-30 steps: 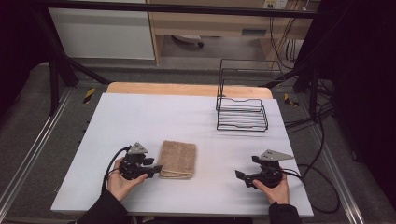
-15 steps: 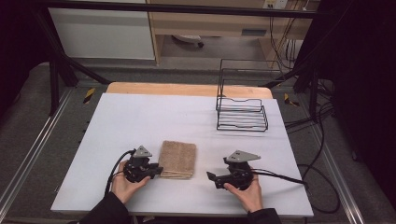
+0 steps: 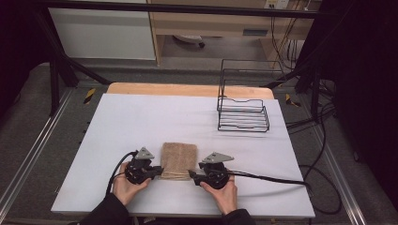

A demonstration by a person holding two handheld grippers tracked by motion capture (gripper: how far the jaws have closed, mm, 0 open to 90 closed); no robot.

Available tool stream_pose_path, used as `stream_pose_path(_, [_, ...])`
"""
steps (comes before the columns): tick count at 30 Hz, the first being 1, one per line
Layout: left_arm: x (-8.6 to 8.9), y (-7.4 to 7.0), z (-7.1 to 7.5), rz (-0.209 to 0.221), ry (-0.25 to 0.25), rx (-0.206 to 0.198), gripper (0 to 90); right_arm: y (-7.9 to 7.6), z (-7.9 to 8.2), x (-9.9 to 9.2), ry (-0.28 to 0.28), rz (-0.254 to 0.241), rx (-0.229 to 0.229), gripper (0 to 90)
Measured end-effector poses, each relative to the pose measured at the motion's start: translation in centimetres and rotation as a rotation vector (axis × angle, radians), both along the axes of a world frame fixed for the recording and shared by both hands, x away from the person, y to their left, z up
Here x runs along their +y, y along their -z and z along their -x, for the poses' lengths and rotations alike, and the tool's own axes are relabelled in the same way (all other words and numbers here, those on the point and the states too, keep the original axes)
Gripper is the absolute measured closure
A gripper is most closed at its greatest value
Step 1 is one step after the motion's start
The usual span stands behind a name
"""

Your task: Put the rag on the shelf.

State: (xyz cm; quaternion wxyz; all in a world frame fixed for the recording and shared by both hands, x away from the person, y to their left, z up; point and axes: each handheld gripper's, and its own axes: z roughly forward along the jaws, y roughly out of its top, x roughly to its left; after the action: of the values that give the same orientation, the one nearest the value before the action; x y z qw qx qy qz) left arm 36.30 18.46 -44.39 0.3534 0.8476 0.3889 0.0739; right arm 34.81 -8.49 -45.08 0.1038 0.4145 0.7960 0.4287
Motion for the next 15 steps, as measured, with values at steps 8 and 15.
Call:
stream_pose_path(8, [0.1, -0.1, 0.3, 0.007, -0.007, -0.001, 85.1, 0.8, 0.2, 0.6, 0.023, -0.021, 0.06, 60.8])
stream_pose_path(15, [0.1, -0.4, 1.1, 0.017, -0.008, 0.001, 85.1, 1.1, 0.5, 0.7, 0.023, -0.047, 0.066, 83.4])
